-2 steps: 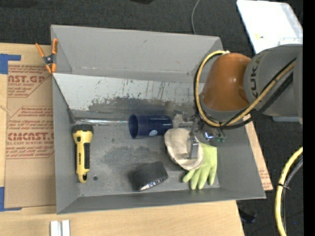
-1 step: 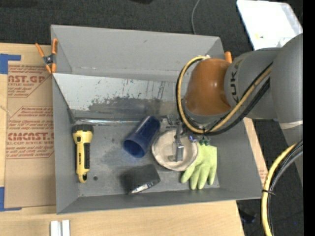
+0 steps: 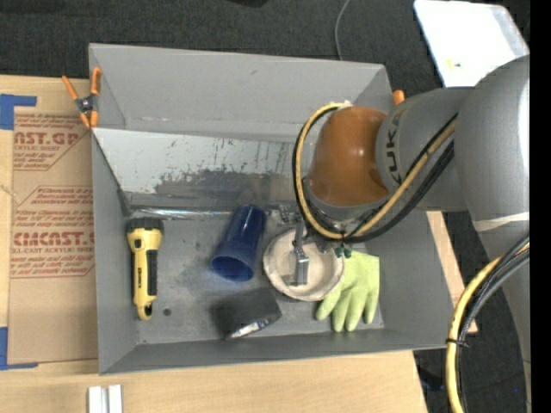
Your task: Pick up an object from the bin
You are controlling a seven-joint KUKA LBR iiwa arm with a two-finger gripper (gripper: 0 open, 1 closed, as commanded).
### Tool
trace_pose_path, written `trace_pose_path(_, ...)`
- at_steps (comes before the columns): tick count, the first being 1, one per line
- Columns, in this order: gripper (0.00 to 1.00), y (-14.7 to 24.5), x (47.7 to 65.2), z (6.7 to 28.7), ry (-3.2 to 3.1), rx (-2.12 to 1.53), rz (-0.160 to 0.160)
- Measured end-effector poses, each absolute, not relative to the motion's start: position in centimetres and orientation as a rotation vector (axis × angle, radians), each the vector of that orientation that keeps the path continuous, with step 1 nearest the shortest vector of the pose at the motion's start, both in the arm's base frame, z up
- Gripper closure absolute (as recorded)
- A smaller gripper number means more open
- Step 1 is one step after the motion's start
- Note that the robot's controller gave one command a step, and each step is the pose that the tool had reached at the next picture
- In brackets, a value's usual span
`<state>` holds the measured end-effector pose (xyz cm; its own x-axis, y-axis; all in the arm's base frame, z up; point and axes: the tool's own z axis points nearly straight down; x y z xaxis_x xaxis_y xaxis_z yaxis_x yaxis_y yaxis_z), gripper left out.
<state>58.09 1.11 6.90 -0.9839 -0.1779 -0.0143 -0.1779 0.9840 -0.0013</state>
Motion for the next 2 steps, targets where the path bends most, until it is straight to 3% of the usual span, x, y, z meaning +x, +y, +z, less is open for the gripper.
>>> trace_pose_path(1,0.00,0.48,58.88,7.00,3.112,-0.291,-0.003)
trace_pose_path(2,1.00,0.44,59.25,7.02,3.110,-0.293,-0.004)
